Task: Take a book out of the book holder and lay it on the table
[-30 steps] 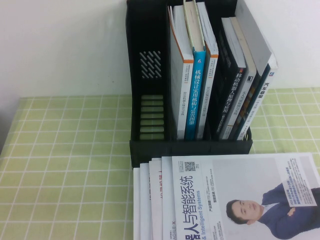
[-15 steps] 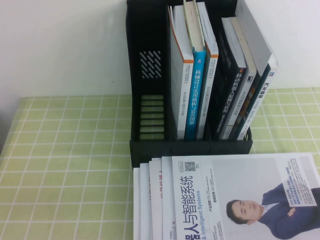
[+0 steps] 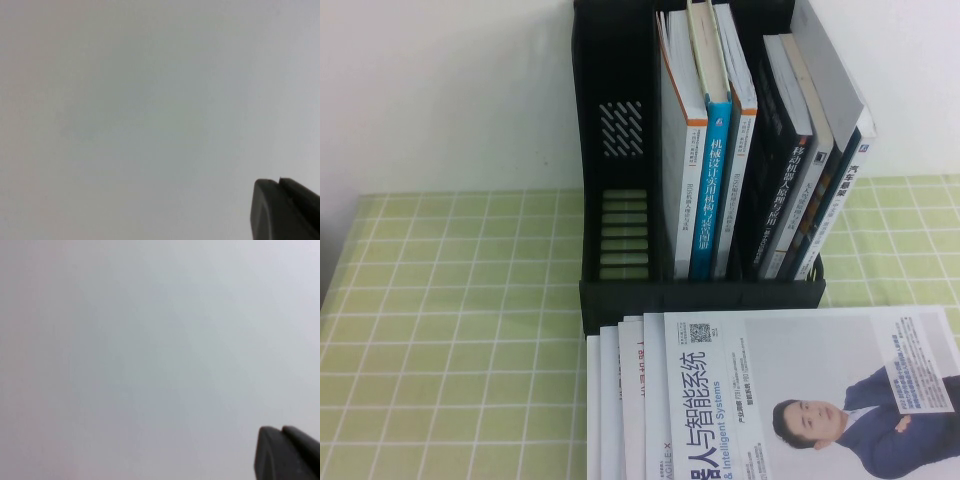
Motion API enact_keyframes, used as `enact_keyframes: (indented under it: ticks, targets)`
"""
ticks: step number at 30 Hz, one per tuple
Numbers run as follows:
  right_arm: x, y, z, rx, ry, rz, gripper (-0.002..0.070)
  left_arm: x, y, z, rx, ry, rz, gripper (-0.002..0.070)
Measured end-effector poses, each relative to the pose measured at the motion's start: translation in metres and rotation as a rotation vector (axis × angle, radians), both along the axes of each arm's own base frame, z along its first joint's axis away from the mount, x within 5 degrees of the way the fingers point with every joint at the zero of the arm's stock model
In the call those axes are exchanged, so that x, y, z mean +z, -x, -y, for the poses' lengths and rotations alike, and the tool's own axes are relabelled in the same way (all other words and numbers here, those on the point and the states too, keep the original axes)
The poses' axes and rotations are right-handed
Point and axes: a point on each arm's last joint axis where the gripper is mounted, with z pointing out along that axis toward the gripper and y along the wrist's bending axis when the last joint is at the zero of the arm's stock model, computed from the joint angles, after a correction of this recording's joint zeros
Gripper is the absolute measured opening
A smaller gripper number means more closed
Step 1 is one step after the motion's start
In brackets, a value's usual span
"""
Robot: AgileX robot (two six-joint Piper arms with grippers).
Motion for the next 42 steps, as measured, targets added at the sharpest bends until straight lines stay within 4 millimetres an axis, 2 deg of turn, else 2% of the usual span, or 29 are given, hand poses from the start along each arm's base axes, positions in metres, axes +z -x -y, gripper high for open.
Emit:
enact_keyframes:
  ticks: [4, 8, 11, 14, 19, 23, 27, 31, 36, 42]
  targets:
    - [0.043, 0.018, -0.007, -0.014, 0.155, 0.138, -0.0002, 0.03, 0.004, 0.003, -0.036, 0.0, -0.08, -0.0003]
    - [0.077, 0.031, -0.011, 0.02, 0.167, 0.235, -0.0002, 0.053, -0.007, 0.006, -0.067, -0.009, -0.24, -0.0003]
    - [0.093, 0.023, -0.012, 0.06, 0.128, 0.191, -0.0002, 0.07, -0.023, 0.008, -0.093, -0.016, -0.401, -0.0003]
    - [0.101, 0.007, -0.01, 0.069, 0.11, 0.053, -0.0002, 0.081, -0.042, 0.011, -0.116, -0.035, -0.585, -0.0003]
    - [0.092, -0.023, -0.005, 0.032, 0.116, -0.271, -0.0002, 0.072, -0.073, 0.018, -0.148, -0.18, -0.82, -0.0003]
    - [0.082, -0.029, -0.003, -0.007, 0.21, -0.4, -0.0002, 0.065, -0.082, 0.024, -0.194, -0.228, -0.877, -0.0003]
    - [0.075, -0.029, -0.006, 0.07, 0.07, -0.468, -0.0002, 0.064, -0.083, 0.03, -0.267, -0.154, -0.884, -0.0003]
    - [0.059, -0.033, -0.013, 0.177, -0.067, -0.605, -0.0002, 0.058, -0.096, 0.039, -0.333, -0.216, -0.921, -0.0003]
    - [0.042, -0.049, -0.023, 0.3, -0.062, -0.753, -0.0002, 0.059, -0.119, 0.065, -0.495, -0.396, -0.908, -0.0003]
    - [0.039, -0.076, -0.042, 0.546, -0.029, -0.775, -0.0002, 0.082, -0.155, 0.108, -0.749, -0.554, -0.775, -0.0003]
